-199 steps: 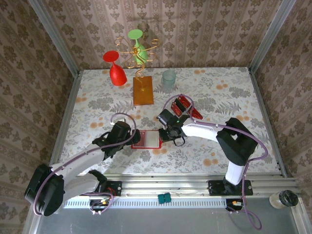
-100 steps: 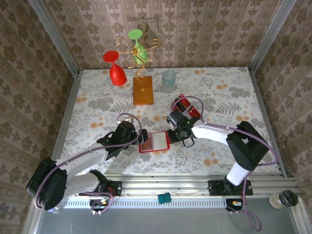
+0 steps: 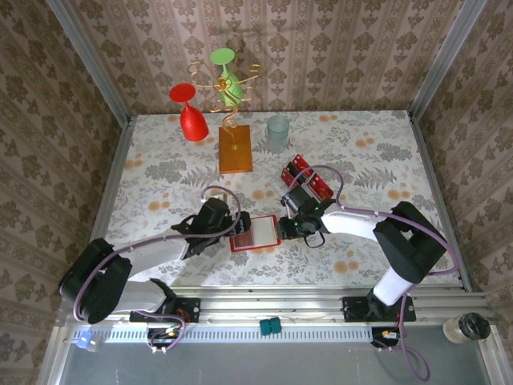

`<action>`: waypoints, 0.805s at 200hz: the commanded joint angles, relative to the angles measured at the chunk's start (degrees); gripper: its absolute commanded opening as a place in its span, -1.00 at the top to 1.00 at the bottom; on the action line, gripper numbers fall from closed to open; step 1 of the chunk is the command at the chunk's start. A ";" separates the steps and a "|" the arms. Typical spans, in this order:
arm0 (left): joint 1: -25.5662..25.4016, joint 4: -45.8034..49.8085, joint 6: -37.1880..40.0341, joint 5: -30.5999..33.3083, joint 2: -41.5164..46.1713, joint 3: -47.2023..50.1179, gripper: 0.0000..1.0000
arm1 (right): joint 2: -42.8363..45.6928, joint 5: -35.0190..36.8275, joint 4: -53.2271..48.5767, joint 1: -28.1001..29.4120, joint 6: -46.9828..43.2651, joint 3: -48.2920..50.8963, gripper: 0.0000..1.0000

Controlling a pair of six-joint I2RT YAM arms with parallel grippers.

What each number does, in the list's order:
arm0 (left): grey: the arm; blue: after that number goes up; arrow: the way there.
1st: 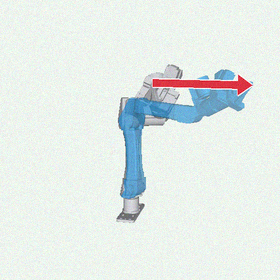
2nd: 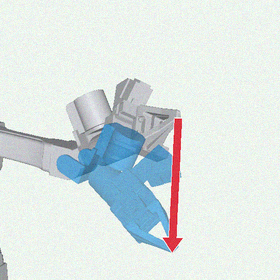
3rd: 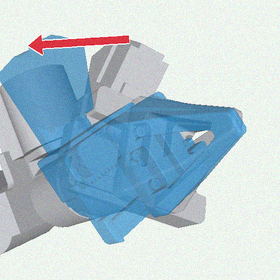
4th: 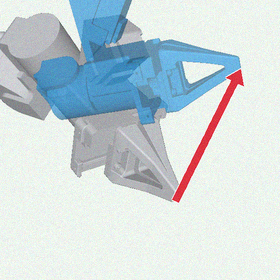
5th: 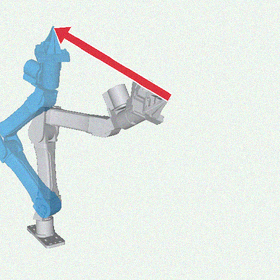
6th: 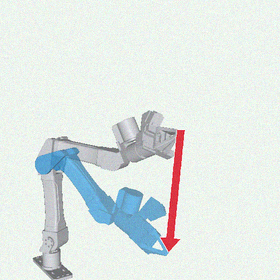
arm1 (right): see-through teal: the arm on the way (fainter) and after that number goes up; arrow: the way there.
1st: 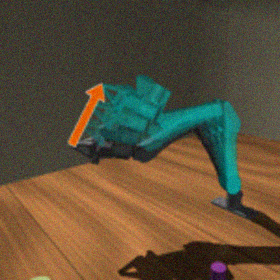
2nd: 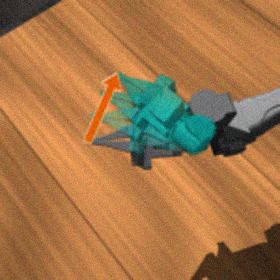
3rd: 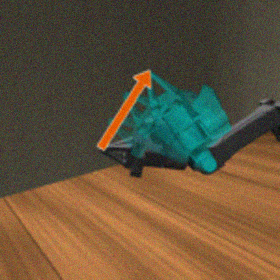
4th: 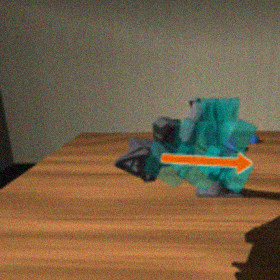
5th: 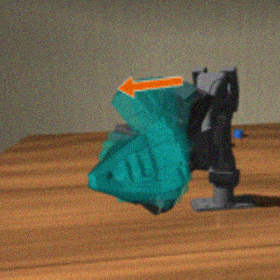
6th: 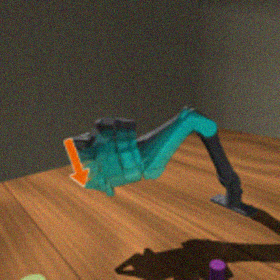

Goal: Put the credit cards into the card holder

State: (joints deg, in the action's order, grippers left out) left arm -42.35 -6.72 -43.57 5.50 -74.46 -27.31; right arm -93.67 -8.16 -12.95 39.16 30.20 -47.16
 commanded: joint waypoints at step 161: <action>-1.81 -7.34 -2.65 -2.42 -6.84 -1.12 -1.00 | -0.60 -4.45 8.01 2.12 6.44 3.56 0.87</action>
State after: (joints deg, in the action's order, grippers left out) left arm -43.16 -12.32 -45.04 4.93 -80.20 -27.42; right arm -93.73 -11.22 -6.35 40.40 35.51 -44.49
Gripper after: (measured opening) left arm 0.999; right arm 0.079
